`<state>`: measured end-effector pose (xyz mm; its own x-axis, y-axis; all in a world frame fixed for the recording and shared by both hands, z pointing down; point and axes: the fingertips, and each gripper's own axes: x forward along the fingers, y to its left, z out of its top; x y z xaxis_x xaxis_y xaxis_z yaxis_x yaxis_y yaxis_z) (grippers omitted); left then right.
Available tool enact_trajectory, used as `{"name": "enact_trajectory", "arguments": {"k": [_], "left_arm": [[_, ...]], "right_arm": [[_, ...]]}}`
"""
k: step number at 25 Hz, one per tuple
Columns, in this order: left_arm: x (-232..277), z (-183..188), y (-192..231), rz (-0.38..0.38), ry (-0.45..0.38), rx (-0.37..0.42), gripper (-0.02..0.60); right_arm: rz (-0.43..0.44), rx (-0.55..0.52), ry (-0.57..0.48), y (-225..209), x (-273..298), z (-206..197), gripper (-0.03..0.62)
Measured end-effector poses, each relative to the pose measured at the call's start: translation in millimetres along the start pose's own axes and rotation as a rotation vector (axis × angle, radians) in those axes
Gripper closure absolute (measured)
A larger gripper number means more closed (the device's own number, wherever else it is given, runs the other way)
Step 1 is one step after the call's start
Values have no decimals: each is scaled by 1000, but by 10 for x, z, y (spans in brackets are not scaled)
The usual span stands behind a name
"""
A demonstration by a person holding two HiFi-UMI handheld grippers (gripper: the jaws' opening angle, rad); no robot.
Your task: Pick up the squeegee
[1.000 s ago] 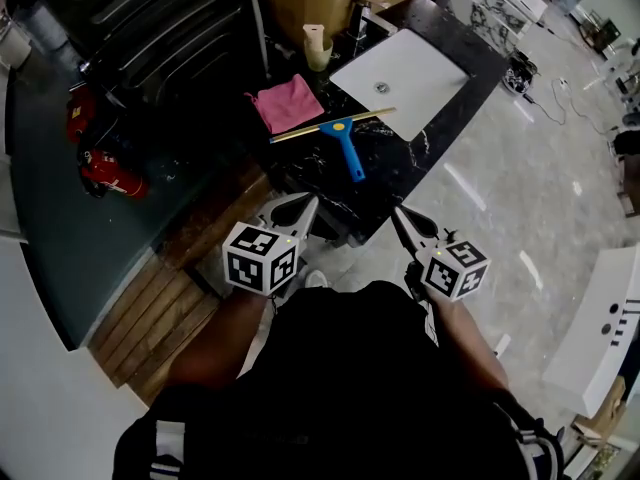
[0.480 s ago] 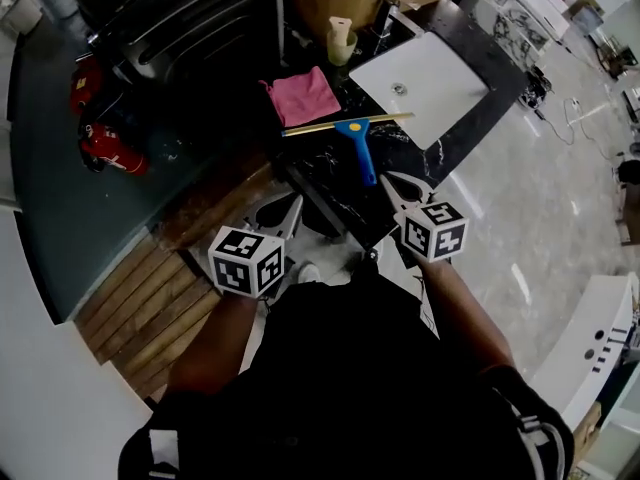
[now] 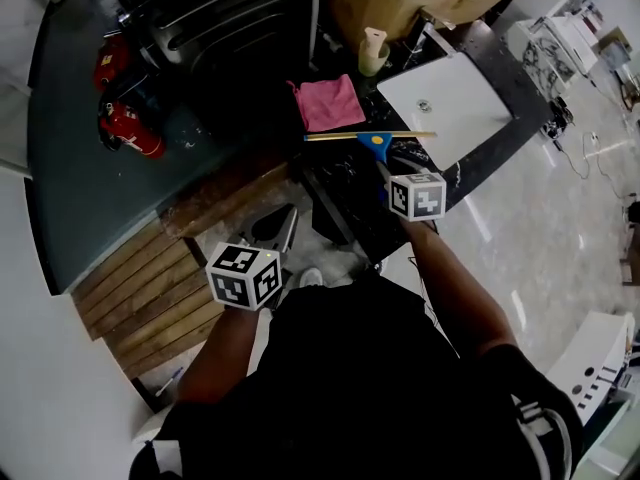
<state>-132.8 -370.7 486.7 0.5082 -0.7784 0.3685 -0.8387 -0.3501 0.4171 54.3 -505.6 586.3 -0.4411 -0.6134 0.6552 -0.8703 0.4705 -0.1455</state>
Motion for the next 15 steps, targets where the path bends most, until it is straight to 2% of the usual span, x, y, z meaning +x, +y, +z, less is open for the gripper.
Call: {"name": "enact_trajectory", "arguments": {"k": [5,15], "left_arm": [[-56,28,101,40,-10,-12,565],[-107,90,200,84,-33,-30,565]], "right_arm": [[-57,42,57,-89,162,35,435],[-53,64,103,-114,388,-86,404]]}}
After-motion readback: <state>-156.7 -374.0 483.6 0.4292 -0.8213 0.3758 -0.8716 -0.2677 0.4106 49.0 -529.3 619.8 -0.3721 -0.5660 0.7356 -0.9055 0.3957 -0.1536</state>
